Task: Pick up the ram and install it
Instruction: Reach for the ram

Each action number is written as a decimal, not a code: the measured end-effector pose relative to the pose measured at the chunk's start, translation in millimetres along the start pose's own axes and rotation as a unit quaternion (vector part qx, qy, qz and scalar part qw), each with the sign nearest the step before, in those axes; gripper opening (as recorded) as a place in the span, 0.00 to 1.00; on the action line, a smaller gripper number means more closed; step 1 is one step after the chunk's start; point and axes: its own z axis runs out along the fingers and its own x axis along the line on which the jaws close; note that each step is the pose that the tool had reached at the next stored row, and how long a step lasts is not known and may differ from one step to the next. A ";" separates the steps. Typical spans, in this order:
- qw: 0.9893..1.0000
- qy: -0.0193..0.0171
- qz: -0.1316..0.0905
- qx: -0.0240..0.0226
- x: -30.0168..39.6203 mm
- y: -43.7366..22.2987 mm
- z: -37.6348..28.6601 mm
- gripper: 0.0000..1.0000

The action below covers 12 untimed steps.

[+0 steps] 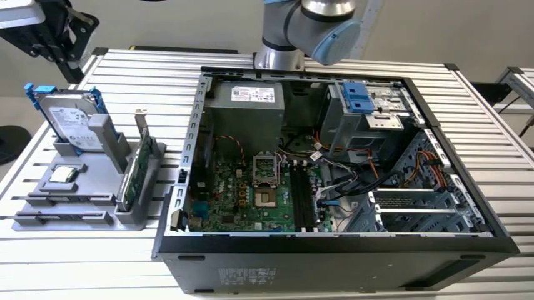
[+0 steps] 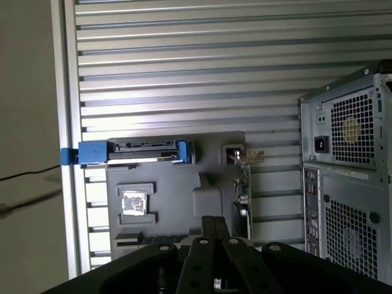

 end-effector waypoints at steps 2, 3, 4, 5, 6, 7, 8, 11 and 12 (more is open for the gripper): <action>1.000 0.000 0.000 0.000 4.0 -0.3 -0.1 0.00; 1.000 0.000 0.000 0.000 6.0 -0.4 -0.1 0.00; 1.000 0.000 0.000 0.000 8.0 -0.6 -0.2 0.00; 1.000 0.000 0.000 0.000 10.2 -0.7 -0.3 0.00; 1.000 0.000 0.000 0.000 12.1 -0.9 -0.3 0.00; 1.000 0.000 0.000 0.000 14.1 -1.0 -0.3 0.00; 1.000 0.000 0.000 0.000 16.1 -1.1 -0.4 0.00; 1.000 0.000 0.000 0.000 22.2 -1.6 -0.5 0.00; 1.000 0.000 0.000 0.000 24.4 -1.7 -0.5 0.00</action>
